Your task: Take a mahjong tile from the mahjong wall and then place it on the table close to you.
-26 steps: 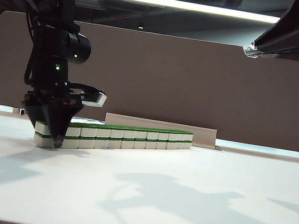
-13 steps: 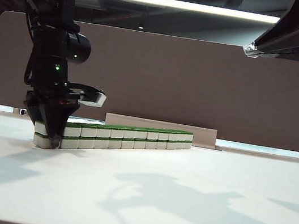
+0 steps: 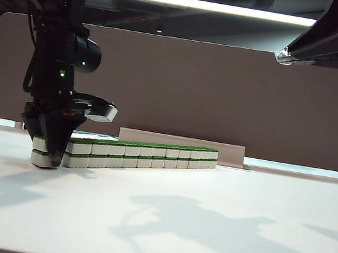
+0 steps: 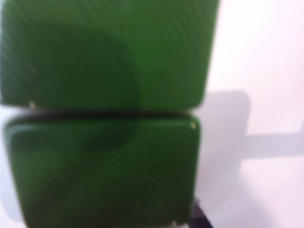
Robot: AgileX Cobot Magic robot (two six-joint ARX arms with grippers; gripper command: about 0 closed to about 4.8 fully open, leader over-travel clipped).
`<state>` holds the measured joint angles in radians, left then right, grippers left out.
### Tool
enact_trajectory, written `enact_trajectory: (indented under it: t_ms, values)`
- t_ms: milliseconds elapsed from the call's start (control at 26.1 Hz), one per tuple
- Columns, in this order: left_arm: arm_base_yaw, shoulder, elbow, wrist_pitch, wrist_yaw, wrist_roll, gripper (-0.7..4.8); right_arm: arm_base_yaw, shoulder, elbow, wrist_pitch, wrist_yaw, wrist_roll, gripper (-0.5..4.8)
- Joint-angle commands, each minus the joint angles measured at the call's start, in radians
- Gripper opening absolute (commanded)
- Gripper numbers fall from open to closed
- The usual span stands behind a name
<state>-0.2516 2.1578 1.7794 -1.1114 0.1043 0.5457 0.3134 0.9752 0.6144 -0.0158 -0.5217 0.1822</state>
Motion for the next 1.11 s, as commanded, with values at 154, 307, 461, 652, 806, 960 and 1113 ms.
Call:
enact_trajectory:
  t_ms: [154,307,461,652,806,960,1113]
  values:
    - [-0.002,-0.048,-0.001,-0.041,-0.045,-0.003,1.77,0.0,-0.002,0.005,0.014,0.0,-0.003,-0.01]
    - [-0.003,-0.11,-0.001,-0.037,-0.036,-0.004,1.77,0.0,-0.002,0.005,0.014,0.0,-0.003,-0.01]
    - [-0.04,-0.137,-0.001,-0.043,-0.024,-0.034,1.77,-0.002,-0.002,0.005,0.016,0.008,-0.003,-0.01]
    - [-0.122,-0.14,-0.001,-0.045,-0.021,-0.025,1.74,-0.004,-0.002,0.005,0.026,0.032,-0.004,-0.01]
    - [-0.2,-0.14,-0.001,-0.023,-0.021,-0.018,1.74,-0.011,-0.002,0.005,0.027,0.064,-0.006,-0.01]
    - [-0.275,-0.139,-0.001,0.014,-0.014,0.009,1.74,-0.039,-0.002,0.005,0.028,0.079,-0.008,-0.01]
    - [-0.347,-0.138,-0.001,0.06,-0.014,0.013,1.74,-0.09,-0.003,0.005,0.028,0.079,-0.008,-0.01]
